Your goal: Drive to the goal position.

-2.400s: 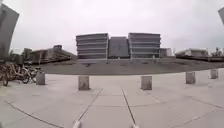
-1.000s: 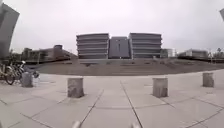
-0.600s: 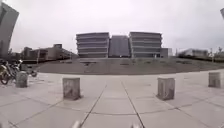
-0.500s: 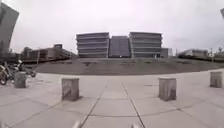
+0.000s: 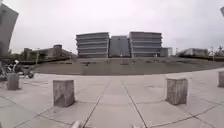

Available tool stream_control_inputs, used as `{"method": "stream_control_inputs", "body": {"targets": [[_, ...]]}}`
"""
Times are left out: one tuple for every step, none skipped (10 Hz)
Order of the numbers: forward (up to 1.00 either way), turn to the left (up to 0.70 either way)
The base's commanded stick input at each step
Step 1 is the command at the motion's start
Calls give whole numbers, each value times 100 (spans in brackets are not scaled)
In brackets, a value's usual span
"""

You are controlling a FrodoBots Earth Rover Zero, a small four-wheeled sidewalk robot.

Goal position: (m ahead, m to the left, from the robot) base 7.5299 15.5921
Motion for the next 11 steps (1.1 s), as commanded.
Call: {"method": "stream_control_inputs", "body": {"targets": [[70,0],[70,0],[70,0],[70,0],[70,0],[70,0],[70,0],[70,0],[70,0],[70,0],[70,0]]}}
